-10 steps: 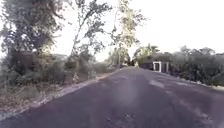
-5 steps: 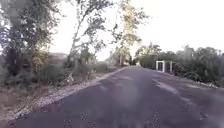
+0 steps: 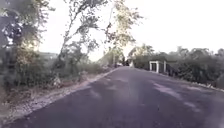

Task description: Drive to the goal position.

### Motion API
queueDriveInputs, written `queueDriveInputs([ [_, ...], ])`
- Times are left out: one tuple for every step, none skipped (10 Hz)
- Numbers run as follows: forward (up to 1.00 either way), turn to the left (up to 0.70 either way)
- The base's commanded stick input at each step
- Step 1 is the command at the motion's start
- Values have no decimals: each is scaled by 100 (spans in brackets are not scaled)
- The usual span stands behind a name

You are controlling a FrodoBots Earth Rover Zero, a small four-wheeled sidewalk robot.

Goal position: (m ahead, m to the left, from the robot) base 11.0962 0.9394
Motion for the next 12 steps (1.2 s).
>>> queueDriveInputs([
  [100, 0],
  [100, 0],
  [100, 0],
  [100, 0],
  [100, 0],
  [100, 0],
  [100, -18],
  [100, -33],
  [100, -40],
  [100, -40],
  [100, -40],
  [100, -40],
])
